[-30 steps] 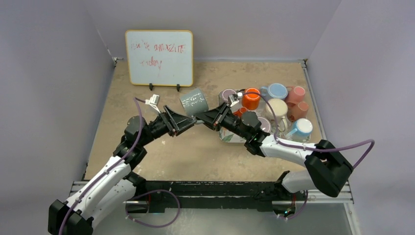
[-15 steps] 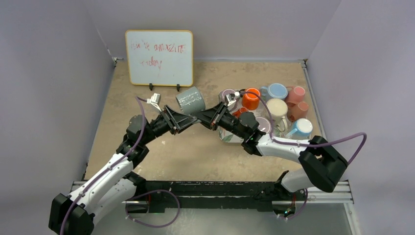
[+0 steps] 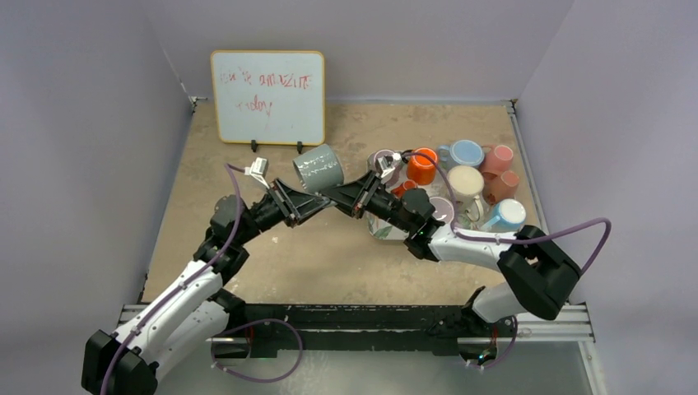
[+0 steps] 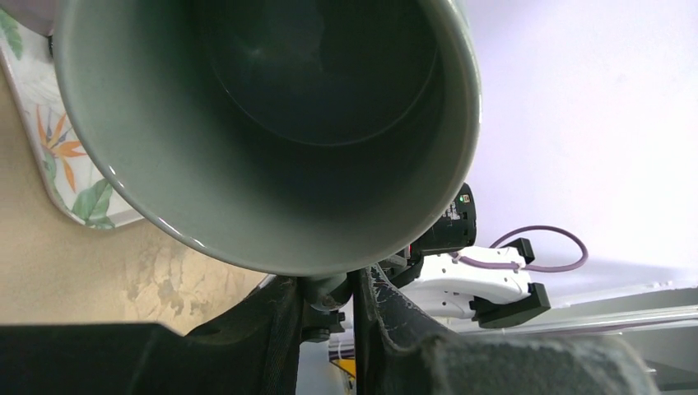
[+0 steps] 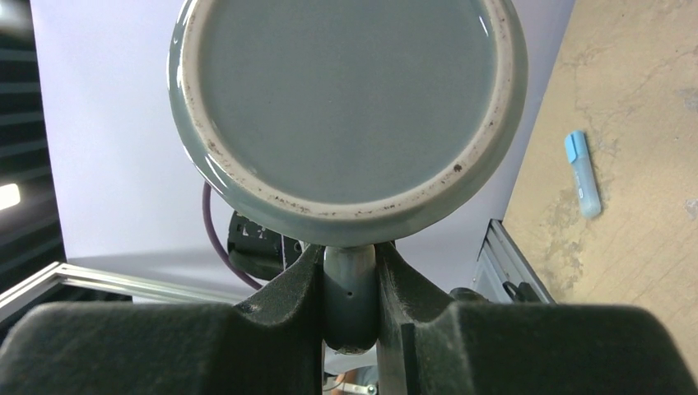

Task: Turn the mug right side up
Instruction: Turn over the cup on the tray.

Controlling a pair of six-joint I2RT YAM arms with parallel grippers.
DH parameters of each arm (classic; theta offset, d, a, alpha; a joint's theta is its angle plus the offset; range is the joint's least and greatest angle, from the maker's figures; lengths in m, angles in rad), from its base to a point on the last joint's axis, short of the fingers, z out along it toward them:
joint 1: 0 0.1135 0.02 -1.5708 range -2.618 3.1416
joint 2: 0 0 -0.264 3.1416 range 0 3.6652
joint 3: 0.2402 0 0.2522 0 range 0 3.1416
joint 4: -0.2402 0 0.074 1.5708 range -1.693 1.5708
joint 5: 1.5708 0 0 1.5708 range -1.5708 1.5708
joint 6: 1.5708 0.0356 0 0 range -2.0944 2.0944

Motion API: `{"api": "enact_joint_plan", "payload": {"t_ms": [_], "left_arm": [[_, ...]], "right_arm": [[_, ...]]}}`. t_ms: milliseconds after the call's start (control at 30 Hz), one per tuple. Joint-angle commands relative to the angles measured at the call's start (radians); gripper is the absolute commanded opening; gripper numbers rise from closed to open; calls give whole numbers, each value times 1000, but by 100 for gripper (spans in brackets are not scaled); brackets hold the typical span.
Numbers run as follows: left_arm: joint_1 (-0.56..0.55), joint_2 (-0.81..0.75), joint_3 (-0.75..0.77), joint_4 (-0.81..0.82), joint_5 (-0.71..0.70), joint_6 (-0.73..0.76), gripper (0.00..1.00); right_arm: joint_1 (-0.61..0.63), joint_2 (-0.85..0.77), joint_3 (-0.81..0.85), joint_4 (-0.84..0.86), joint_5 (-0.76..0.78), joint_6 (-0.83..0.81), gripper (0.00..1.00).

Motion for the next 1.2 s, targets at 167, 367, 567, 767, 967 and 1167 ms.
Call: {"api": "enact_joint_plan", "payload": {"t_ms": [167, 367, 567, 767, 967, 1167], "left_arm": [[4, -117, -3, -133, -82, 120, 0], [4, -158, -60, -178, -132, 112, 0], [5, -193, -106, -262, -203, 129, 0], [5, -210, -145, -311, -267, 139, 0], [7, -190, -165, -306, -302, 157, 0], [6, -140, -180, -250, -250, 172, 0]], "right_arm": [[20, 87, -12, 194, -78, -2, 15], [20, 196, -27, 260, -114, 41, 22], [19, 275, -38, 274, -111, 62, 22], [14, 366, -38, 322, -123, 99, 25], [10, 494, -33, 459, -135, 180, 16], [10, 538, -28, 548, -131, 212, 0]]}}
